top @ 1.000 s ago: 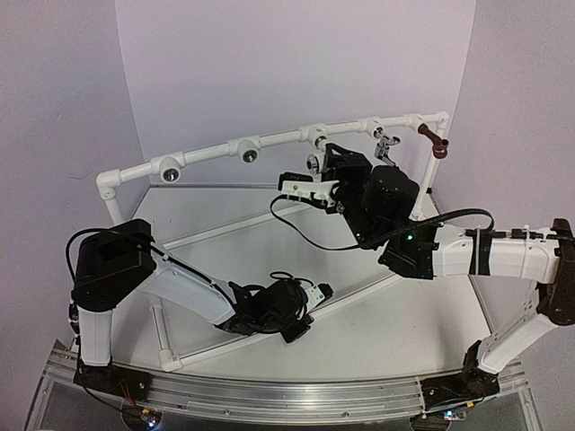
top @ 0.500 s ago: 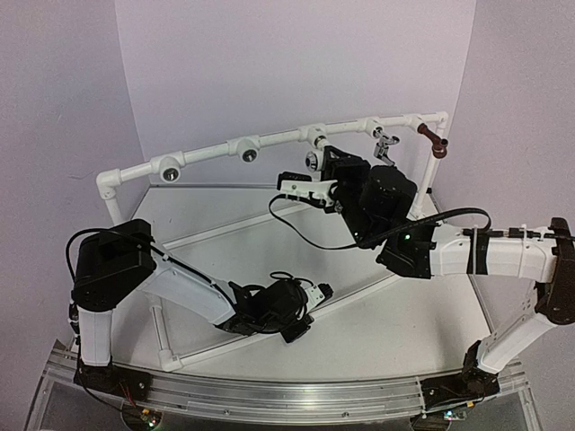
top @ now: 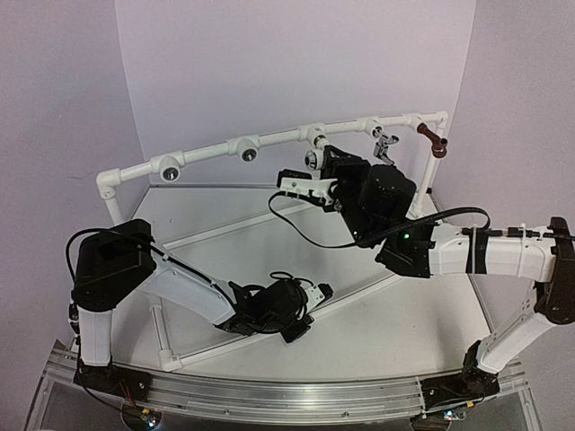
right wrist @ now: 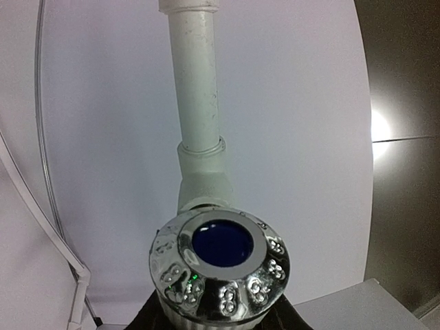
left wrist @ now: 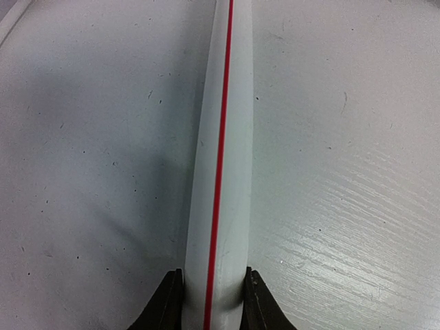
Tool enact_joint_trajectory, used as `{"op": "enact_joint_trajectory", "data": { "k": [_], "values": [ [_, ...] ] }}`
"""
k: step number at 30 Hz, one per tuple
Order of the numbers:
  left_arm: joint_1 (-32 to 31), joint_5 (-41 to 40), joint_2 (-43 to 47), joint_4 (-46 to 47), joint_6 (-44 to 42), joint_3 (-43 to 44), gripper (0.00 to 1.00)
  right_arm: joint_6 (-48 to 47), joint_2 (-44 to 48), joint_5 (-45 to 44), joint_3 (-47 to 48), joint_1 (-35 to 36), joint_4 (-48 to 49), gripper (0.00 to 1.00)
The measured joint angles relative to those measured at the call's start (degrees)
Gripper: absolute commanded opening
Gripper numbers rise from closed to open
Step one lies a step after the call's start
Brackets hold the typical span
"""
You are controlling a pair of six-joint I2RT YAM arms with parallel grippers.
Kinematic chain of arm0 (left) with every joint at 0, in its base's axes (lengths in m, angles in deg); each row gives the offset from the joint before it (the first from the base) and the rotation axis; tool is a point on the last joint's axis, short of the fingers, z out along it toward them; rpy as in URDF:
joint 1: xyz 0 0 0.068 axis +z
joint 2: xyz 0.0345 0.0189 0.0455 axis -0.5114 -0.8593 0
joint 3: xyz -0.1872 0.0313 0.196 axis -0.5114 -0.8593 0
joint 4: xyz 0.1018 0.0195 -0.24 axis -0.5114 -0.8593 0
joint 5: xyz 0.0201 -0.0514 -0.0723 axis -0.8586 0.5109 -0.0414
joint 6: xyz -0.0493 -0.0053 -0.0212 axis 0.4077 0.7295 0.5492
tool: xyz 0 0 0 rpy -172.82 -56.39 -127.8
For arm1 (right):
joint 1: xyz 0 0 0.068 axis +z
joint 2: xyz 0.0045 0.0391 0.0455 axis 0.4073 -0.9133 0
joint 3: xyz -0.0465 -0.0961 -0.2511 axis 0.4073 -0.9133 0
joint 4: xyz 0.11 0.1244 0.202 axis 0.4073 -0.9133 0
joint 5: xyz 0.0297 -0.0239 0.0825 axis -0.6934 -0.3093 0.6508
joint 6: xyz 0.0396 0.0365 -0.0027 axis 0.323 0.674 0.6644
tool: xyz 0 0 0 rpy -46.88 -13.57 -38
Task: Install the water faucets
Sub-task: Screw the water faucet onto the adaptor.
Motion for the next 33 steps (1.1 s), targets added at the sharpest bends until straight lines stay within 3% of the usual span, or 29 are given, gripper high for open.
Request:
{"op": "enact_joint_trajectory", "data": {
  "k": [16, 33],
  "values": [
    [0.00, 0.00, 0.00, -0.01, 0.02, 0.00, 0.00, 11.03, -0.92, -1.98, 2.93, -0.04, -4.30, 0.00],
    [0.00, 0.00, 0.00, 0.00, 0.04, 0.00, 0.00, 33.93, -1.10, -4.12, 6.88, 0.24, -12.58, 0.00]
  ]
}}
